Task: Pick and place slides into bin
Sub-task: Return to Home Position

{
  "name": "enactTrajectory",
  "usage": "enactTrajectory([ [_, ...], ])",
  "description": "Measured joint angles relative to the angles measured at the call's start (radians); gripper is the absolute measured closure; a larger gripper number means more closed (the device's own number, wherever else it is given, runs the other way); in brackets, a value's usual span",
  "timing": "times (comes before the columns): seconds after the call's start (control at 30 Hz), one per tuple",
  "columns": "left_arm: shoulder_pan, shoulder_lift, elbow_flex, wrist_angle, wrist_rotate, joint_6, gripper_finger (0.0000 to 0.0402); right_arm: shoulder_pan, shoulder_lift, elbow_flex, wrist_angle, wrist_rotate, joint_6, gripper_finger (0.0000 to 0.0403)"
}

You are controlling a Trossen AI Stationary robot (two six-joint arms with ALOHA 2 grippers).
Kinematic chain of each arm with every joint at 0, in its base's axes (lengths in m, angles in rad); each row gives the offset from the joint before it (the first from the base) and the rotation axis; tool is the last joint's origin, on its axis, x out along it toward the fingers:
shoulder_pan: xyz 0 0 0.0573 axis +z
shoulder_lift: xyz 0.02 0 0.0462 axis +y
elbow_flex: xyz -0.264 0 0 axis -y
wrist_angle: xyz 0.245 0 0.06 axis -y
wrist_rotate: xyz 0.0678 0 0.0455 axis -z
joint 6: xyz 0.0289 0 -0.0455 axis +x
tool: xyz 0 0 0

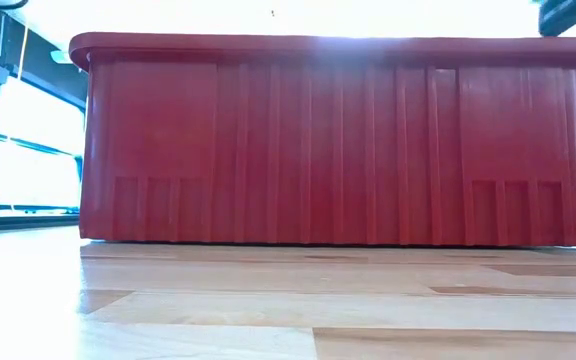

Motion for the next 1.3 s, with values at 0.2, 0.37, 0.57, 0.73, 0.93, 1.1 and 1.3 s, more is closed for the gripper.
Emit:
enactTrajectory([
  [0.2, 0.0, 0.013, -0.044, 0.074, -0.001, 0.017, 0.0218, 0.0, 0.001, -0.024, 0.008, 0.039, 0.018, 0.0263],
  [0.37, 0.0, 0.012, -0.086, 0.132, 0.018, 0.063, 0.0218, 0.0, 0.001, -0.024, 0.003, 0.026, -0.025, 0.0263],
  [0.57, 0.0, 0.012, -0.107, 0.174, 0.06, 0.062, 0.0218, 0.0, 0.001, -0.072, 0.064, 0.024, -0.016, 0.0263],
  [0.73, 0.0, 0.011, -0.11, 0.169, 0.071, 0.074, 0.0218, 0.0, 0.002, -0.072, 0.063, 0.027, -0.006, 0.0263],
  [0.93, 0.0, 0.008, -0.16, 0.208, 0.073, 0.036, 0.0218, 0.0, 0.002, -0.072, 0.063, 0.072, -0.086, 0.0263],
  [1.1, 0.0, -0.013, -0.233, 0.389, 0.048, 0.045, 0.0218, 0.0, 0.002, -0.072, 0.071, 0.122, -0.008, 0.0263],
  [1.3, 0.0, -0.073, -0.23, 0.342, 0.006, 0.086, 0.0217, 0.0, 0.002, -0.072, 0.066, 0.126, 0.025, 0.0263],
])
